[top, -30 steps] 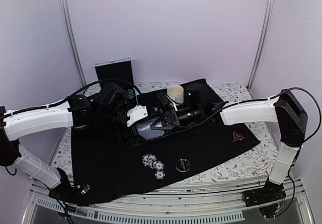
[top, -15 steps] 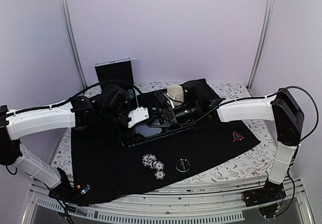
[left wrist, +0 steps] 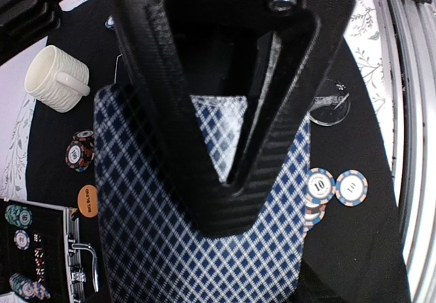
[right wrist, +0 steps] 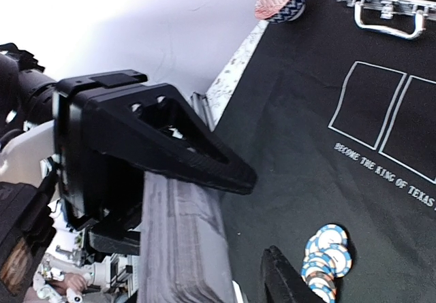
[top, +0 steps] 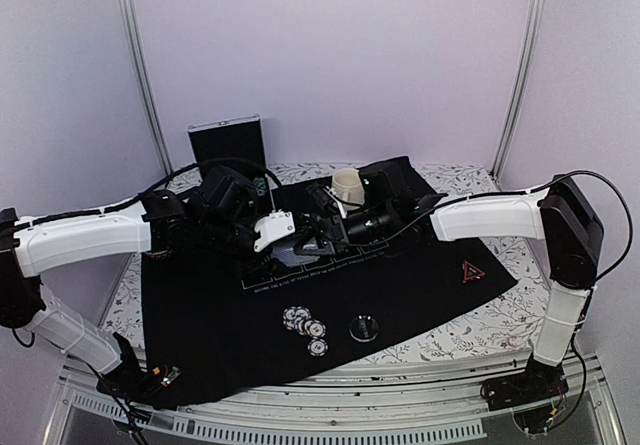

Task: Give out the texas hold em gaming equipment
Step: Pick up the poker card from the face-down deck piles.

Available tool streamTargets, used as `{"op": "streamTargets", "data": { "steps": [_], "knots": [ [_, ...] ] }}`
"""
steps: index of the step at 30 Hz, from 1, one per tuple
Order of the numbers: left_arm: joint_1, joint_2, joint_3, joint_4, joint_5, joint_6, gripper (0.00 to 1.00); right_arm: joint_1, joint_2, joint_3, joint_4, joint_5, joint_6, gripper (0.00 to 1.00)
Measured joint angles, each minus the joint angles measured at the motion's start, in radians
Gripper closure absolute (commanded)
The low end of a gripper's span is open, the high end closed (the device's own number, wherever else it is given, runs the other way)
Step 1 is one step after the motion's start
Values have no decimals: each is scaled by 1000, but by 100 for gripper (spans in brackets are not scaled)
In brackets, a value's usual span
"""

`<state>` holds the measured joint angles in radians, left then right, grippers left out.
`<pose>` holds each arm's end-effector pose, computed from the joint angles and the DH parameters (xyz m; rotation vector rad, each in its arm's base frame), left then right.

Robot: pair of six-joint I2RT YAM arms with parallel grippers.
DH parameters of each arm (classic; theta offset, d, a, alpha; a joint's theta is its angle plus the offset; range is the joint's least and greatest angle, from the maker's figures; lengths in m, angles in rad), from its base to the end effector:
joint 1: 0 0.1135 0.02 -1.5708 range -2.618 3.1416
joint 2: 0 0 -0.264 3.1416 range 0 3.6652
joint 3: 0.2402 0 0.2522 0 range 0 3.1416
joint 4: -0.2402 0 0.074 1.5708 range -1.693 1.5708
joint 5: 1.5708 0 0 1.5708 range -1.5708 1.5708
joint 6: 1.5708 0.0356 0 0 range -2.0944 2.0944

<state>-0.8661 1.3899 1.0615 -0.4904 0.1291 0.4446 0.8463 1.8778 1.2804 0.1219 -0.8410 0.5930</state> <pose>0.1898 -0.2303 0.2711 1.5170 1.8726 -0.3513 0.2605 0.3343 0.2322 -0.8998 2.1711 1.6739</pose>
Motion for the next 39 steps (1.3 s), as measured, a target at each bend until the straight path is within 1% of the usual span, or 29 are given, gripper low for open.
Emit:
{"op": "streamTargets", "data": {
  "steps": [7, 14, 22, 23, 27, 29, 39],
  "knots": [
    [8, -3, -11, -2, 10, 0, 49, 0, -2, 26, -98, 70, -64, 53],
    [11, -3, -15, -1, 21, 0, 50, -3, -44, 26, -180, 131, -113, 52],
    [12, -3, -15, -2, 26, 0, 50, -7, -60, 26, -220, 136, -144, 53],
    [12, -3, -15, -2, 26, 0, 50, -7, -60, 26, -220, 134, -146, 54],
    [12, -3, -15, -1, 28, 0, 49, -7, -74, 26, -233, 132, -159, 66],
    [12, -3, -15, -1, 29, 0, 49, -8, -83, 26, -238, 131, -164, 69],
    [19, -2, -15, -1, 36, -2, 50, -9, -112, 26, -294, 157, -171, 73]
  ]
}}
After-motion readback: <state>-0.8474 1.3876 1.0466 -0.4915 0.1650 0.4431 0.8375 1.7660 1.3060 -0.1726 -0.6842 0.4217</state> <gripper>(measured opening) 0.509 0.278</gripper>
